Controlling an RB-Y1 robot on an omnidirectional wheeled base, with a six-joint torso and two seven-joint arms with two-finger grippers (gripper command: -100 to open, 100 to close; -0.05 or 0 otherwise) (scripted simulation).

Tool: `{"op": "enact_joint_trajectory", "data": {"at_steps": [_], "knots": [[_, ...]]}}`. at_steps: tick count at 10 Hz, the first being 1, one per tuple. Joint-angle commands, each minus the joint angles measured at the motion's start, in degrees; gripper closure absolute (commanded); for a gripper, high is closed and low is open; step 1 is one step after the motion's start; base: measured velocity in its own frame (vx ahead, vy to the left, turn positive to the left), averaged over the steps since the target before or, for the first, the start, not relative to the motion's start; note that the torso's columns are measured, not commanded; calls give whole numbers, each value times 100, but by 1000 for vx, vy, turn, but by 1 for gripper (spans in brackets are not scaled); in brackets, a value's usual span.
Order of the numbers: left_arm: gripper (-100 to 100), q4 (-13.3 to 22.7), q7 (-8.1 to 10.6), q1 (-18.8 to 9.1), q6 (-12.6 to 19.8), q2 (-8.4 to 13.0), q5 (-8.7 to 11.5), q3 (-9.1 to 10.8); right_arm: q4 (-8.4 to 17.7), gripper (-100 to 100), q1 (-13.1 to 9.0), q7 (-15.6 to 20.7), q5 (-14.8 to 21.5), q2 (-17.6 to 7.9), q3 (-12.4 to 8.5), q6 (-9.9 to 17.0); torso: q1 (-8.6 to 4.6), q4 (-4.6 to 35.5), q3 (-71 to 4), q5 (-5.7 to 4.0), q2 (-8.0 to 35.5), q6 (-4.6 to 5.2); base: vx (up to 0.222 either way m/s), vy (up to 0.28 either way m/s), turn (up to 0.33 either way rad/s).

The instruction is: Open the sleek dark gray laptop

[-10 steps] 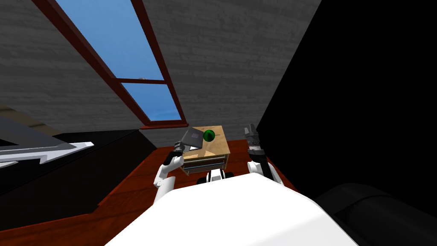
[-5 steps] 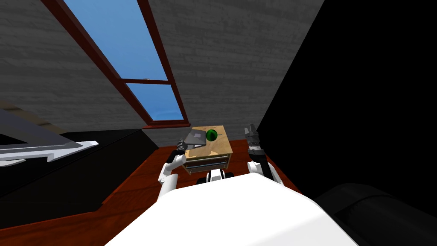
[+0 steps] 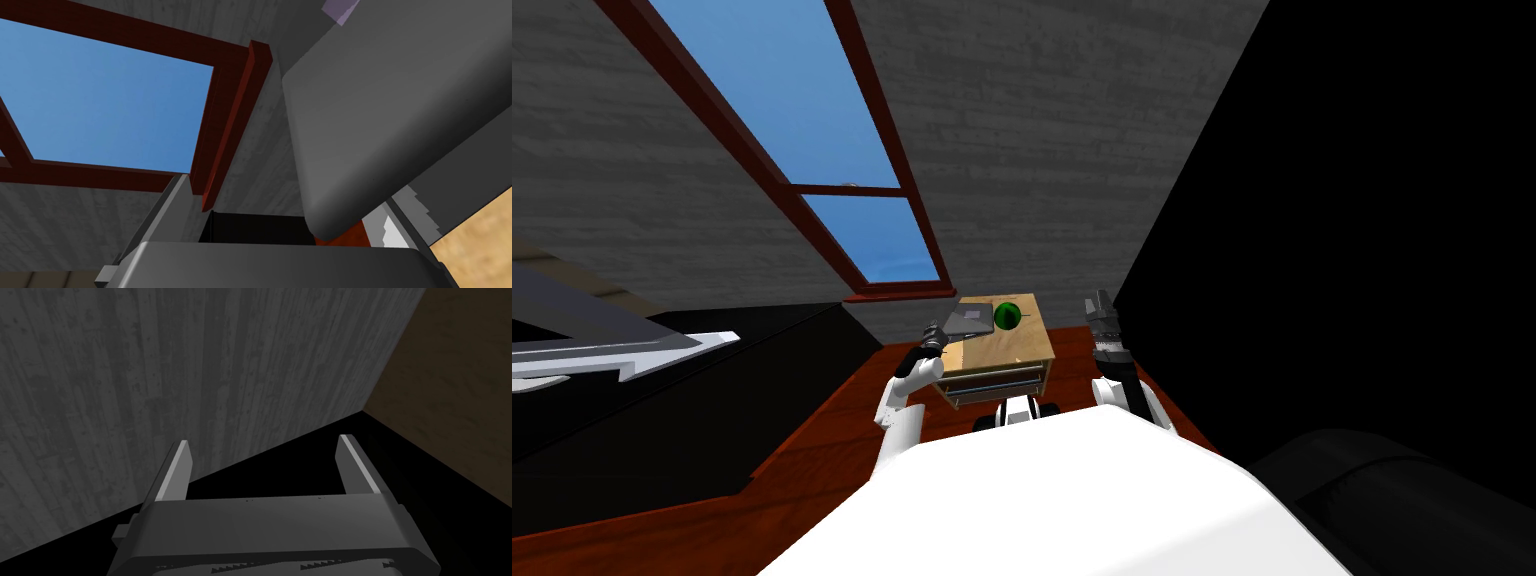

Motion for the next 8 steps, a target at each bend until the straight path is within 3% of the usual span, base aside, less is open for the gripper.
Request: {"op": "enact_joint_trajectory", "data": {"at_steps": [1, 2, 3, 4, 8], "knots": [[-100, -294, 7, -29, 328, 29, 5, 53, 0, 0, 0, 0, 0, 0, 0, 0, -1, -2, -2, 0, -4, -1, -6, -14, -3], [-100, -407, 10, -39, 453, 36, 5, 74, 0, 0, 0, 0, 0, 0, 0, 0, -2, -2, -4, -1, -7, -1, -5, -13, -2], [-100, -318, 6, -8, 337, 35, 17, 52, 0, 0, 0, 0, 0, 0, 0, 0, -4, -3, -4, -1, -7, -1, 0, 0, 0], [0, -333, 2, -6, 363, 39, 14, 54, 0, 0, 0, 0, 0, 0, 0, 0, 2, -5, -4, 5, -9, 1, 0, 0, 0], [0, -321, -1, 2, 369, 36, 13, 53, 0, 0, 0, 0, 0, 0, 0, 0, -3, -5, -3, 0, -7, -1, 0, 0, 0]]}}
